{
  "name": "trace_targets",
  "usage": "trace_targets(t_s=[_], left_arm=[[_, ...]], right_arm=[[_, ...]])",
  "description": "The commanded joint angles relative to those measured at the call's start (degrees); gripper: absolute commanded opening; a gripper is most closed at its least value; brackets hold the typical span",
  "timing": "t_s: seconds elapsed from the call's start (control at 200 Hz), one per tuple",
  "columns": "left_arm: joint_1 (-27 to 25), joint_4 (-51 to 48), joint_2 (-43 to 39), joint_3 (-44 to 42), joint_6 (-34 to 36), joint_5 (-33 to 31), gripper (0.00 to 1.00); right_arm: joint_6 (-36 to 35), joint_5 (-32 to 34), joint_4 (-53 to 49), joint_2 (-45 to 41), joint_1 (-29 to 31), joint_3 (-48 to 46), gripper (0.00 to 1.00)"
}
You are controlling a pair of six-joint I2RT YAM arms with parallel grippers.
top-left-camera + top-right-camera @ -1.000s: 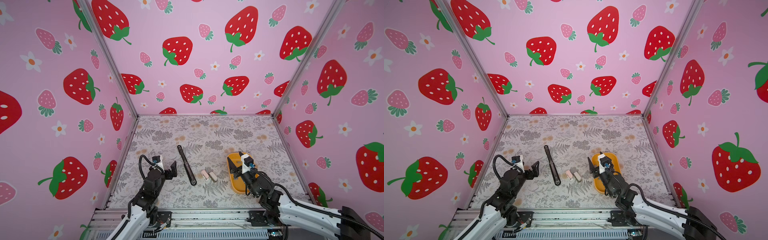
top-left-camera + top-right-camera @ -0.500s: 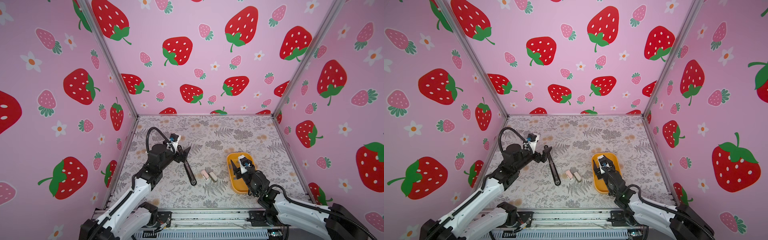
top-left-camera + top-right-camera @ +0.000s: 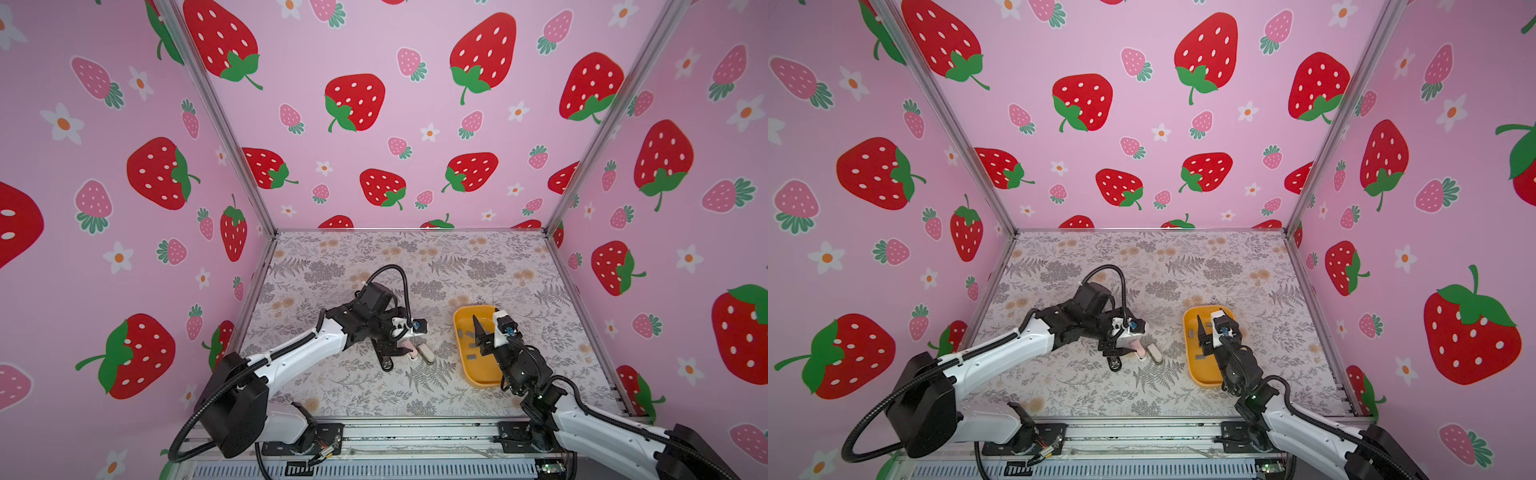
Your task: Load the staples into the stapler
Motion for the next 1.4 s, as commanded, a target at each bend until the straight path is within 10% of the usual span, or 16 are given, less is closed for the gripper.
trace_targets(t_s=[0.0,1.391], left_arm=[[-3.1,-6.6,4.5,4.0,10.6,-1.0,0.78],[-5.5,-11.8,21.4,13.7,13.5,-9.5,0.41]], right_arm=[[1.3,-2.2,1.8,-0.3,-0.9,-0.3,0.68],[1.7,-3.8,1.5,2.6,-1.8,1.1,0.67]])
